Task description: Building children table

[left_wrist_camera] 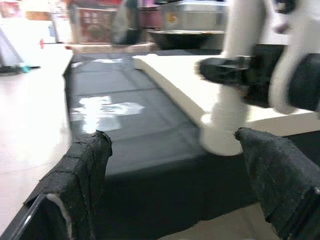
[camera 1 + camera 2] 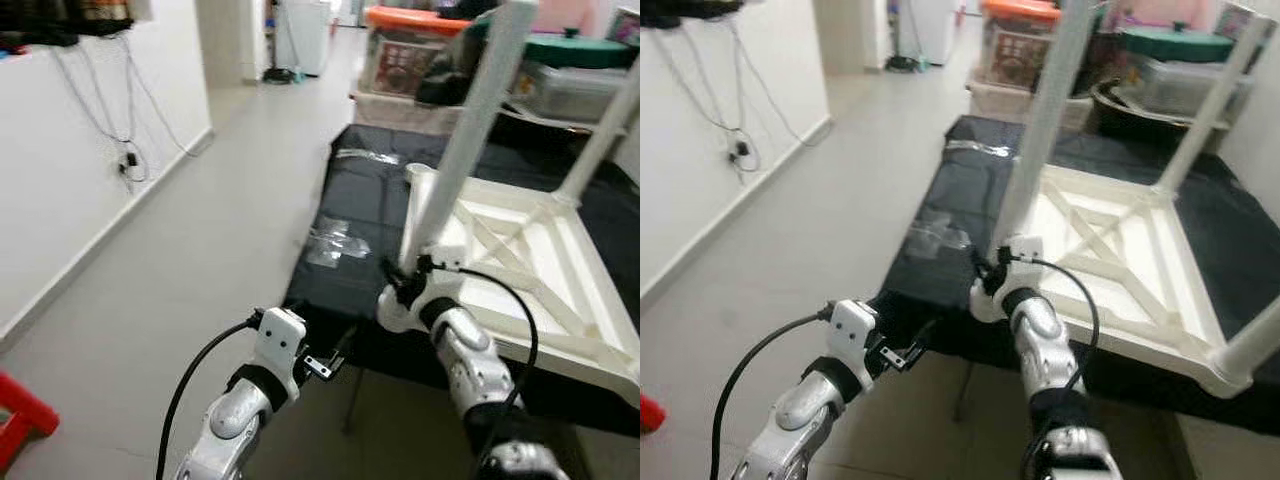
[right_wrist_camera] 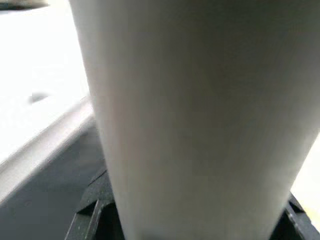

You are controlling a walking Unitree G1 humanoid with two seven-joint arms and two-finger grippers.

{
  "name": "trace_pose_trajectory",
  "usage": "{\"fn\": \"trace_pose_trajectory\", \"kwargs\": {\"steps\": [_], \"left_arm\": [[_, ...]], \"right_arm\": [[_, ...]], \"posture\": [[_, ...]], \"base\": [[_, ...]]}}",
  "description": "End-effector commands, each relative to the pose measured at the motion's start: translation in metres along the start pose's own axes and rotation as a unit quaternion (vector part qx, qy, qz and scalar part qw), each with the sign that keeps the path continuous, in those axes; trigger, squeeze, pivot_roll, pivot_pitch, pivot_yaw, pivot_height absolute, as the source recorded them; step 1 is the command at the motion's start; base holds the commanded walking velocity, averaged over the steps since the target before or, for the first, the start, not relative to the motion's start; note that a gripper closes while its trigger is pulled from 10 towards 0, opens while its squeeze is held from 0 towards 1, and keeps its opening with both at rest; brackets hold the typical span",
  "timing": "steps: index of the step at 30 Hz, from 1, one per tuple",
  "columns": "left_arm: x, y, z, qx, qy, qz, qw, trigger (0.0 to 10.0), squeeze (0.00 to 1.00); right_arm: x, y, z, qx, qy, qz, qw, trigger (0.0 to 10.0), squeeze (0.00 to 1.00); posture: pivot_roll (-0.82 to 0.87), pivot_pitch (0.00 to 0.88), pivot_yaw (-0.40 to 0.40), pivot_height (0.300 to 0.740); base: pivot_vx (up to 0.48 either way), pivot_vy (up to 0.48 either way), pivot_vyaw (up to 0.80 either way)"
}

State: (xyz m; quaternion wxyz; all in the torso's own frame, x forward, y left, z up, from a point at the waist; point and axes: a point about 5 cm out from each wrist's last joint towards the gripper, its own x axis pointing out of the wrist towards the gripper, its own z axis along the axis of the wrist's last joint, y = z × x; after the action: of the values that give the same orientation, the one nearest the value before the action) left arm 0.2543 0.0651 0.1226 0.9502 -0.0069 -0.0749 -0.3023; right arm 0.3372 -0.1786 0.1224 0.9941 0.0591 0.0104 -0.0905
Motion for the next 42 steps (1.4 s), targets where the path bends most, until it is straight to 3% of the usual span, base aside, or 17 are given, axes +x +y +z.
{"fn": "trace_pose_trajectory", "kwargs": {"steps": [1, 5, 9, 10, 11, 12, 13, 14, 18, 19, 22, 27, 29, 30, 34, 40, 42], "left_arm": [[0.000, 0.000, 0.003, 0.010, -0.008, -0.002, 1.000, 10.0, 0.00], [0.001, 0.000, 0.003, 0.012, -0.008, -0.001, 1.000, 10.0, 0.00], [0.002, 0.000, 0.002, 0.012, -0.006, -0.001, 1.000, 10.0, 0.00], [0.002, 0.000, 0.002, 0.013, -0.006, -0.002, 1.000, 10.0, 0.00], [0.002, 0.000, 0.002, 0.013, -0.006, -0.002, 1.000, 10.0, 0.00], [0.002, -0.001, 0.001, 0.014, -0.005, -0.004, 1.000, 10.0, 0.00], [0.002, -0.001, 0.001, 0.014, -0.005, -0.005, 1.000, 10.0, 0.00], [0.002, -0.001, 0.001, 0.015, -0.005, -0.006, 1.000, 10.0, 0.00], [0.002, -0.001, 0.000, 0.016, -0.004, -0.006, 1.000, 10.0, 0.00], [0.003, -0.001, -0.001, 0.015, -0.003, -0.006, 1.000, 10.0, 0.00], [0.006, -0.001, -0.004, 0.013, 0.000, -0.006, 1.000, 10.0, 0.00], [0.007, -0.001, -0.007, 0.011, 0.009, -0.009, 1.000, 10.0, 0.00], [0.011, -0.003, -0.010, 0.006, 0.015, -0.022, 1.000, 10.0, 0.00], [0.011, -0.003, -0.010, 0.006, 0.015, -0.022, 1.000, 10.0, 0.00], [0.014, -0.007, -0.013, 0.007, 0.018, -0.041, 0.999, 10.0, 0.00], [0.015, -0.006, -0.015, 0.005, 0.020, -0.041, 0.999, 10.0, 0.00], [0.015, -0.006, -0.016, 0.005, 0.021, -0.043, 0.999, 10.0, 0.00]], "right_arm": [[-0.013, -0.030, -0.009, 0.008, 0.024, -0.146, 0.989, 0.0, 0.00], [-0.024, -0.019, -0.010, 0.039, 0.023, -0.214, 0.976, 0.0, 0.00], [-0.028, -0.002, -0.011, 0.055, 0.020, -0.223, 0.973, 0.0, 0.00], [-0.027, 0.009, -0.012, 0.054, 0.020, -0.201, 0.978, 8.2, 0.00], [-0.027, 0.009, -0.012, 0.054, 0.020, -0.201, 0.978, 8.2, 0.00], [-0.027, 0.021, -0.013, 0.046, 0.020, -0.172, 0.984, 10.0, 0.00], [-0.028, 0.028, -0.014, 0.039, 0.020, -0.153, 0.987, 10.0, 0.00], [-0.029, 0.034, -0.016, 0.035, 0.016, -0.118, 0.992, 10.0, 1.00], [-0.032, 0.040, -0.016, 0.032, 0.012, -0.090, 0.995, 10.0, 1.00], [-0.030, 0.034, -0.017, 0.019, 0.009, -0.069, 0.997, 10.0, 0.00], [-0.024, 0.016, -0.019, -0.017, 0.012, -0.001, 1.000, 10.0, 0.00], [-0.019, 0.007, -0.019, -0.010, 0.024, 0.048, 0.999, 10.0, 0.00], [-0.011, -0.002, -0.010, -0.008, 0.036, 0.176, 0.984, 10.0, 0.00], [-0.011, -0.002, -0.010, -0.008, 0.036, 0.176, 0.984, 10.0, 0.00], [-0.003, -0.004, 0.006, -0.003, 0.044, 0.318, 0.947, 10.0, 0.00], [0.000, -0.001, 0.009, 0.004, 0.048, 0.351, 0.935, 10.0, 0.00], [0.000, 0.003, 0.010, 0.001, 0.052, 0.382, 0.923, 10.0, 0.00]], "posture": [[0.09, 0.000, -0.071, 0.740], [0.10, 0.000, -0.074, 0.740], [0.10, 0.000, -0.078, 0.740], [0.11, 0.000, -0.082, 0.740], [0.11, 0.000, -0.082, 0.740], [0.11, 0.000, -0.082, 0.740], [0.11, 0.000, -0.082, 0.740], [0.11, 0.000, -0.081, 0.740], [0.11, 0.000, -0.081, 0.740], [0.10, 0.000, -0.085, 0.740], [0.10, 0.000, -0.087, 0.740], [0.09, 0.000, -0.085, 0.740], [0.09, 0.000, -0.086, 0.740], [0.09, 0.000, -0.086, 0.740], [0.11, 0.000, -0.088, 0.740], [0.11, 0.000, -0.088, 0.740], [0.11, 0.000, -0.090, 0.740]], "base": [[0.000, 0.000, 0.00], [0.000, 0.000, 0.00], [0.000, 0.000, 0.00], [0.000, 0.000, 0.00], [0.000, 0.000, 0.00], [0.000, 0.000, 0.00], [0.000, 0.000, 0.00], [0.000, 0.000, 0.00], [0.000, 0.000, 0.00], [0.000, 0.000, 0.00], [0.000, 0.000, 0.00], [0.000, 0.000, 0.00], [0.000, 0.000, 0.00], [0.000, 0.000, 0.00], [0.000, 0.000, 0.00], [0.000, 0.000, 0.00], [0.000, 0.000, 0.00]]}}
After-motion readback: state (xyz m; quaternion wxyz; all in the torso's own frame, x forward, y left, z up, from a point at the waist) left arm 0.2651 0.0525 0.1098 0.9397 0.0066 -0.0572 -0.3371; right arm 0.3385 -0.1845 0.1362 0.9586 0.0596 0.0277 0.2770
